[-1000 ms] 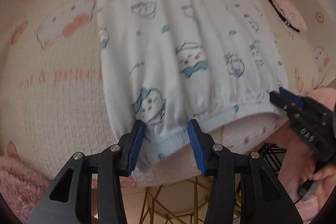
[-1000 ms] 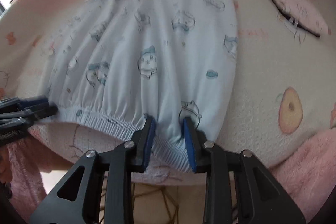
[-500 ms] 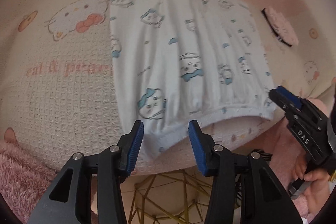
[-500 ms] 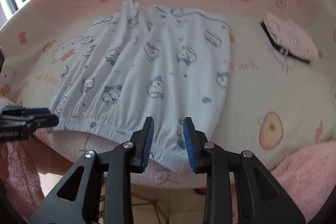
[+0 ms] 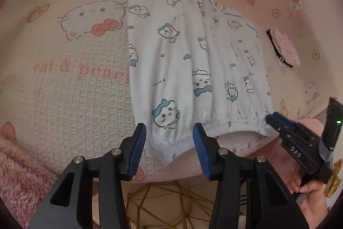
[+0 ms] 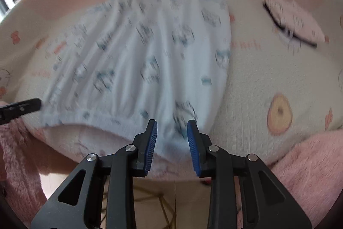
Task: Fold clothes
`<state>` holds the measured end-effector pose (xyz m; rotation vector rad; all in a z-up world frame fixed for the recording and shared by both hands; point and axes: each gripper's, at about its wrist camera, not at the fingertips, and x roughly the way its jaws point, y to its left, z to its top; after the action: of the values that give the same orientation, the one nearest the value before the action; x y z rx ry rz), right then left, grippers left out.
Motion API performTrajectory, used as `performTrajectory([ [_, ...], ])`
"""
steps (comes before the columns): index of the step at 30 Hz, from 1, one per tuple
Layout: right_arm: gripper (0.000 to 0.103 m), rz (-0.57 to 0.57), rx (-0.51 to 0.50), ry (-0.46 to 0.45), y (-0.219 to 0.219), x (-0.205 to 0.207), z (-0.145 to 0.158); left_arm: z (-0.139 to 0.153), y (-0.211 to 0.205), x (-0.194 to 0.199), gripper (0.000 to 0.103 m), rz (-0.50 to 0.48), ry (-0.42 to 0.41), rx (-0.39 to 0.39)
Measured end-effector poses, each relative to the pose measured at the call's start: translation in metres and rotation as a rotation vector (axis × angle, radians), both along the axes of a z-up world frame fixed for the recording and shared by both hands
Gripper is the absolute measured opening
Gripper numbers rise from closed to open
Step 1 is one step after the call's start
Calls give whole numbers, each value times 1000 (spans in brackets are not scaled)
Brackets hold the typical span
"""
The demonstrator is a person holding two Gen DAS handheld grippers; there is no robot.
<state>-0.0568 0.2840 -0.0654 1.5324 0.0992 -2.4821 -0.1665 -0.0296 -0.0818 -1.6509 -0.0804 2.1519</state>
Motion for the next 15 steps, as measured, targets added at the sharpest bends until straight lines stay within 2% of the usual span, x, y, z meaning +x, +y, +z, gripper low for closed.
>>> performTrajectory([
  [3, 29, 44, 28, 23, -12, 0, -1, -19, 3, 0, 47, -29, -11, -37],
  [5, 29, 42, 114, -44, -18, -5, -19, -26, 11, 1, 47, -40, -28, -95],
  [7, 29, 22, 103, -59, -14, -6, -22, -39, 9, 3, 47, -37, -80, -156],
  [11, 29, 1, 91, -116, 0, -3, -21, -36, -8, 4, 48, 16, -114, -102],
  [13, 29, -17, 76, -122, 8, -2, -19, -31, -14, 4, 48, 18, -98, -60],
  [15, 29, -26, 25, -89, 14, -2, -13, -23, -17, 3, 48, 30, -75, -1],
])
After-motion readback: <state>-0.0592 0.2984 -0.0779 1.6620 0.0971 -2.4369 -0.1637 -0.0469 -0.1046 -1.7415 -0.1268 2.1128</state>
